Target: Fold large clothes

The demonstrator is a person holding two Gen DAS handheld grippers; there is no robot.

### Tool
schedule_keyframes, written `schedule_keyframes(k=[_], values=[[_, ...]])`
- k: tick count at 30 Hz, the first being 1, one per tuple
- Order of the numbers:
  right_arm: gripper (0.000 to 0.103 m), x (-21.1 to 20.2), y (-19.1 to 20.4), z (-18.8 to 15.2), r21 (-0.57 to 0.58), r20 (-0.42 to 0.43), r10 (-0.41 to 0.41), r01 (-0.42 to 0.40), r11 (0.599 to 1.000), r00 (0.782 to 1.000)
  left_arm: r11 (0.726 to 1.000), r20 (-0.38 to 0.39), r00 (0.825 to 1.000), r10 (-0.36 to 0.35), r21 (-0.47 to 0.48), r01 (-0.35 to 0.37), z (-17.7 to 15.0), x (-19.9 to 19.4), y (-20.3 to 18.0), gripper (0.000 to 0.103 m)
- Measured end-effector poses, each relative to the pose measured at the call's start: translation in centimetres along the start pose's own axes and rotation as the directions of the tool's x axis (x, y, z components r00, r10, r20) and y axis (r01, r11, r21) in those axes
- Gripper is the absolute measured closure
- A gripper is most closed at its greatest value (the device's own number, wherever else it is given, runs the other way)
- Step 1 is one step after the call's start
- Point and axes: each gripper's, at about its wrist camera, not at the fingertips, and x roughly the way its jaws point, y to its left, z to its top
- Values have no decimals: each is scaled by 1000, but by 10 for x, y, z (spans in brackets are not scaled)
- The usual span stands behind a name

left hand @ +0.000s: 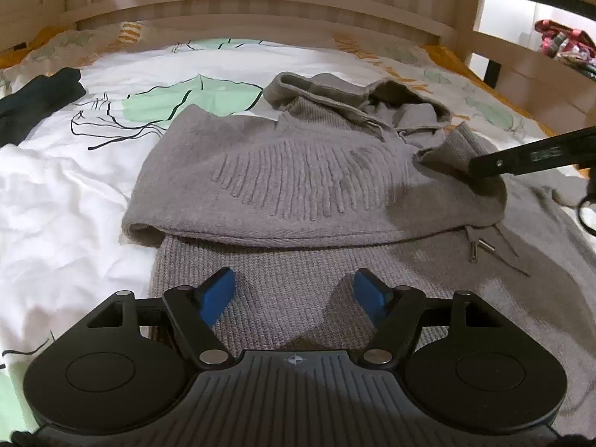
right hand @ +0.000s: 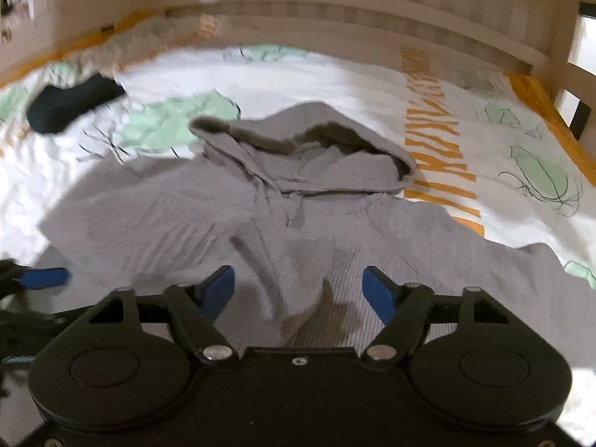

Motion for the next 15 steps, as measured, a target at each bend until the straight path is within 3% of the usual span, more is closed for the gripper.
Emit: schedule_keyframes(k=[1,2,8,11,15], values=[[65,5,-2,2,4,-14,11,-11,1000,1000,1000,1,1000,-3,-3,3,-2,-1,1,33],[90,7,-8,4,26,-20,42,-42,999,999,1000,3,1000,-4,-4,4,-2,-1,1,33],[91,-41,-67,0,243,149,34,-70,968,988,1000,12,1000,-4,-6,4,-5,-1,1,32],[90,-38,-93,-23,302,83,-9,-16,953,997,1000,12,1000,-4,-5,4,-5,-1,1,31],[77,-17,-117,-59,384,-27,70,-54,922,997,1000,12,1000,-3,-5,3,-6,-1,1,31]])
